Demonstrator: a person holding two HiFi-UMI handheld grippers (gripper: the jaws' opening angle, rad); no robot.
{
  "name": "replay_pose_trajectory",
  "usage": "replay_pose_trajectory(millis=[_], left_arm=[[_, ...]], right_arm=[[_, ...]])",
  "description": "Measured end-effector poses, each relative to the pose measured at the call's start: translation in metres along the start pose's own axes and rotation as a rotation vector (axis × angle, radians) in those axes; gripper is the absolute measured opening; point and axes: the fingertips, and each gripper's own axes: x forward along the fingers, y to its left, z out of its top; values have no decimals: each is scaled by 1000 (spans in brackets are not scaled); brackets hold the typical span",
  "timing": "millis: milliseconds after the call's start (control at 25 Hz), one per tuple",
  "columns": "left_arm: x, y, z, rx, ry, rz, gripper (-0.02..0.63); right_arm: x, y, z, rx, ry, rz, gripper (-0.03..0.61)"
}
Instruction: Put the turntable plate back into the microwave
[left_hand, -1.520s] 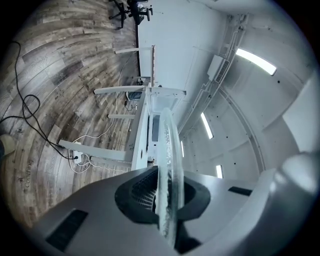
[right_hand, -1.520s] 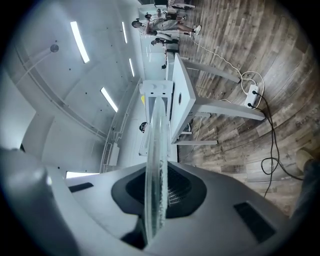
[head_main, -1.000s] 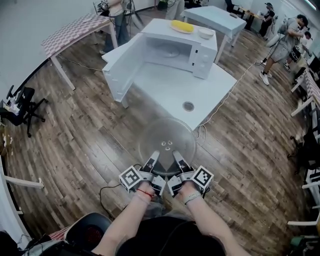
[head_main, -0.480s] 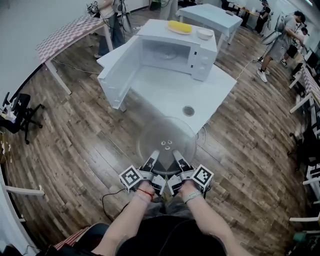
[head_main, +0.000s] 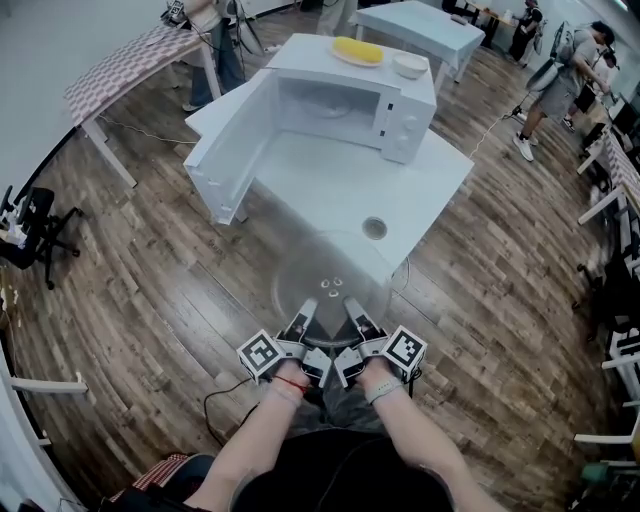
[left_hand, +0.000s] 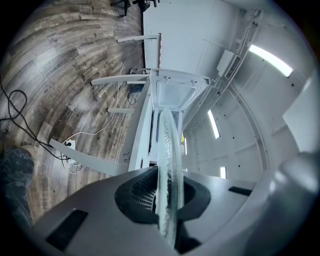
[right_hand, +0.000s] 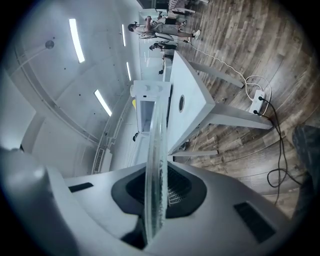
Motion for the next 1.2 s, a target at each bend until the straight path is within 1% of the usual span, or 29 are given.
replay_pose_trajectory(millis=[80,240,520,640,680,880,1200], left_arm=[[11,-2,2,3,0,-3,31],[34,-12,10,-9,-14,-44,31],[59,7,24,22,-27,17,31],[77,-3,28,-11,-46,-26,31],[83,-4,30,-13,-51,-30,31],[106,-3,41,-2,-68,-23,31],[134,-2,51,-6,-92,-25,31]], right_arm=[[7,-1,8,7,-2,-4,41],[25,-1,21,2,8,-1,41],[51,-8,41,16,29,-6,41],[65,-9,51,16,41,-10,41],[70,-9,55,18,45,-10,41],[92,-10,70,20,62,-10,41],[118,-11,90,24,86,-5,41]])
